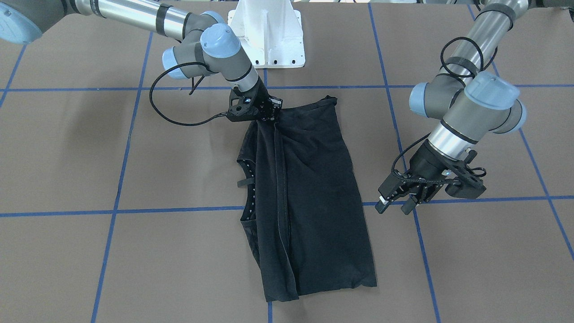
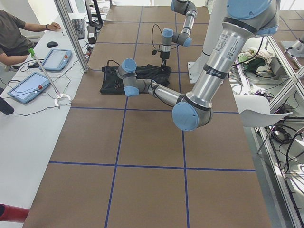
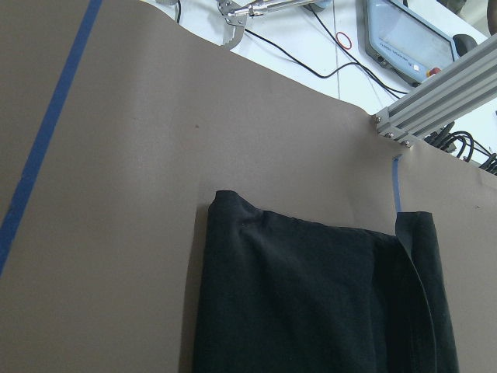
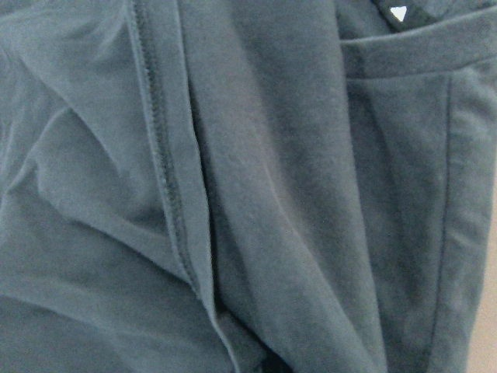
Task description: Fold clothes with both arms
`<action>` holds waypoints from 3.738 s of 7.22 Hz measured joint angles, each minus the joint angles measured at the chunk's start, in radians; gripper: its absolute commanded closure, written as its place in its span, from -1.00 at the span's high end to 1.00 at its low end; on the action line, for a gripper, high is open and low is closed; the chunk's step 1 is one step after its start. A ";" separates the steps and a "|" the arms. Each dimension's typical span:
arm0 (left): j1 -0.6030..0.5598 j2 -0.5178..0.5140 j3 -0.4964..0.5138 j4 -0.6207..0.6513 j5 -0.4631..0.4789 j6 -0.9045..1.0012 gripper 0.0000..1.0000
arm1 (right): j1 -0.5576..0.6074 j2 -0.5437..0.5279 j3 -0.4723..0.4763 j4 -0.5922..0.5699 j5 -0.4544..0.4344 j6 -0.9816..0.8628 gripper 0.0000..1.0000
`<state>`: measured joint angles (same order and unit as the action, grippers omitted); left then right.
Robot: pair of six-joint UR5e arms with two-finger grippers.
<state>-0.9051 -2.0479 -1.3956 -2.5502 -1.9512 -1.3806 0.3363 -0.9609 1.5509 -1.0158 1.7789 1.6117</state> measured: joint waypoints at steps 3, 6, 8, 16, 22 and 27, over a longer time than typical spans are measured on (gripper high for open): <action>0.003 0.006 -0.022 0.004 -0.038 -0.008 0.98 | 0.042 -0.022 0.094 0.000 0.073 0.023 1.00; 0.052 0.080 -0.149 0.009 -0.088 -0.105 0.98 | 0.047 -0.102 0.197 -0.008 0.085 0.098 1.00; 0.066 0.098 -0.171 0.010 -0.087 -0.127 0.98 | 0.040 -0.091 0.143 -0.007 0.057 0.121 1.00; 0.068 0.103 -0.171 0.010 -0.082 -0.130 0.98 | 0.020 -0.034 0.023 -0.009 0.043 0.125 1.00; 0.076 0.103 -0.172 0.010 -0.076 -0.130 0.98 | 0.001 -0.039 0.022 -0.011 0.048 0.133 -0.90; 0.083 0.103 -0.169 0.010 -0.074 -0.129 0.97 | 0.002 -0.035 0.032 -0.003 0.049 0.163 -1.00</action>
<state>-0.8223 -1.9451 -1.5650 -2.5403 -2.0249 -1.5096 0.3380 -0.9959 1.5832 -1.0188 1.8279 1.7747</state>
